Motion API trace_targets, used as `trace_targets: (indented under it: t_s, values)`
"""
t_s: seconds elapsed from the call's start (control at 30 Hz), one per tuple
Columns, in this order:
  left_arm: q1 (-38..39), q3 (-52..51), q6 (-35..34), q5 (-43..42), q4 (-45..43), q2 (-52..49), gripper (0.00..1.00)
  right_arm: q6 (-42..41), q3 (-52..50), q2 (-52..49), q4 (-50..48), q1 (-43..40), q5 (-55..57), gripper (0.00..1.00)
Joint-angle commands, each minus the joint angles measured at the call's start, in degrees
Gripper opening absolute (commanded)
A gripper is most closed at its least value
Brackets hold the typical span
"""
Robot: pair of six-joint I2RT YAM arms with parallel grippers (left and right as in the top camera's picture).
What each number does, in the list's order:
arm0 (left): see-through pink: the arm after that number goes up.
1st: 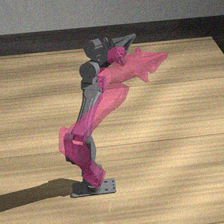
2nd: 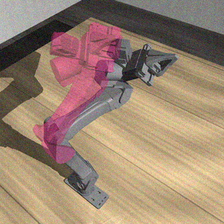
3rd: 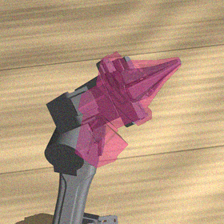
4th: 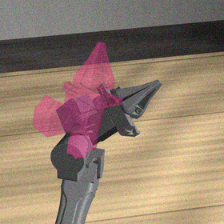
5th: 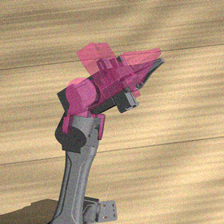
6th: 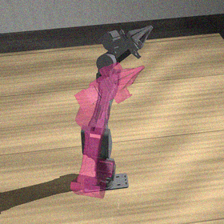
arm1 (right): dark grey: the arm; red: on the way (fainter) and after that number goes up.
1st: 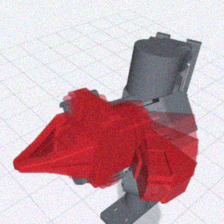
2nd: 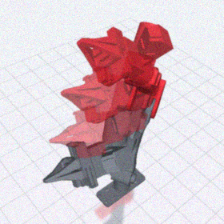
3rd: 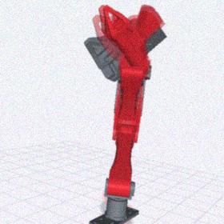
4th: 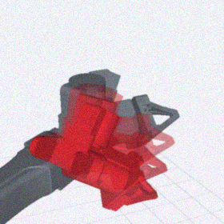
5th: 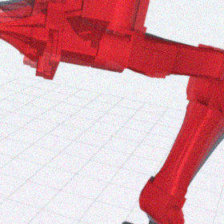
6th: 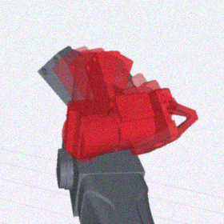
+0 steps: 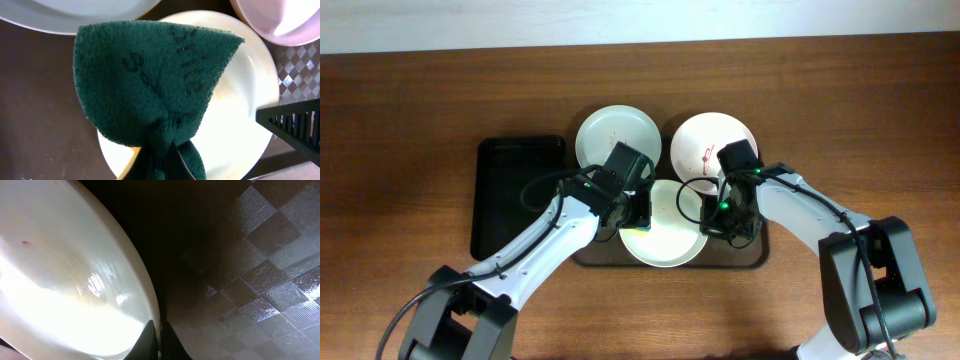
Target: Clean dirty plates on tray and stack at the side
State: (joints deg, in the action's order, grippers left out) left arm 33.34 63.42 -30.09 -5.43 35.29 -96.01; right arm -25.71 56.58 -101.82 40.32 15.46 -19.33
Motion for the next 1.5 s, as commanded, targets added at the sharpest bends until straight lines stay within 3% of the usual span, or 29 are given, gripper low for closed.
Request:
trace_targets:
  t_s: [0.0,0.23,0.63,0.9,1.27,1.33,1.4,1.47]
  values:
    - [0.7,-0.5,-0.7,-3.9,-1.2,-2.0,0.0,0.2,-0.4,0.5,0.5,-0.1,2.3,0.04]
    - [4.6,-0.5,-0.8,-4.2,-5.5,-6.2,0.0,0.2,-0.4,0.5,0.9,-0.1,2.3,0.04]
    - [5.0,-0.5,-0.7,-3.6,-6.1,-12.7,0.0,0.2,-0.4,0.5,0.9,-0.1,2.3,0.04]
    - [3.1,-0.5,0.1,8.4,-2.7,-8.1,0.0,0.2,-0.4,0.5,0.9,-0.1,2.3,0.04]
    - [2.1,-0.4,1.4,9.7,3.7,-0.8,0.0,0.2,-0.4,0.5,0.9,-0.1,2.3,0.04]
    - [2.1,-0.4,1.4,9.7,4.6,1.0,0.0,0.2,-0.4,0.5,0.9,-0.1,2.3,0.09]
    - [2.1,-0.4,1.4,9.6,4.7,2.8,0.0,0.2,-0.4,0.5,0.9,-0.1,2.3,0.29]
    - [2.1,-0.4,1.4,9.6,4.0,3.7,0.0,0.2,-0.4,0.5,0.8,-0.1,2.3,0.3]
